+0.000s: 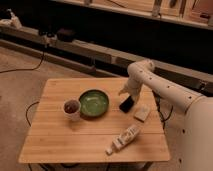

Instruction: Place the bottle in the ceramic bowl

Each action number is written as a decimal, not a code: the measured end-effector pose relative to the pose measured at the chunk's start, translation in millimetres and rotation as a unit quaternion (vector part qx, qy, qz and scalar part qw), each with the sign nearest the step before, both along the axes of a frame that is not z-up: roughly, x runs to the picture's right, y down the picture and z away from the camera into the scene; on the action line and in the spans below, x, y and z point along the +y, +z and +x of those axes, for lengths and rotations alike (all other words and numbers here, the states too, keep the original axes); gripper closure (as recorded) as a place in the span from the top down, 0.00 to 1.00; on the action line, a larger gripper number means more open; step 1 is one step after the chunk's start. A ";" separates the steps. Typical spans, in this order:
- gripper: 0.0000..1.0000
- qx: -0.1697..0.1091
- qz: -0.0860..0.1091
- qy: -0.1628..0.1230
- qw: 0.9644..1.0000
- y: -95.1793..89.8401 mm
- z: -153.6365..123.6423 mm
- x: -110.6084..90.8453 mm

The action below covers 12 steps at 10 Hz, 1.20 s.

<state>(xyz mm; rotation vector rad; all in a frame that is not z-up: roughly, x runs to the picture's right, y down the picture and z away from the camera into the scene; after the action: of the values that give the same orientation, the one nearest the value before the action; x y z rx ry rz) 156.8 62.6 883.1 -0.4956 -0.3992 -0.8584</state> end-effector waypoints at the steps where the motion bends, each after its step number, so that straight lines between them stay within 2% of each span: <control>1: 0.66 0.000 0.000 0.000 1.000 0.0 0.1 0.0; 11: 0.66 0.000 -0.001 0.000 1.000 -0.5 -0.3 0.7; 12: 0.66 -0.006 -0.006 0.003 1.000 -6.5 -6.3 4.4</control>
<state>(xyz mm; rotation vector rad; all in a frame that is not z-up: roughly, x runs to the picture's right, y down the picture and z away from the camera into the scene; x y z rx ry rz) 150.5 66.9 876.6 -0.5009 -0.4159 -0.8546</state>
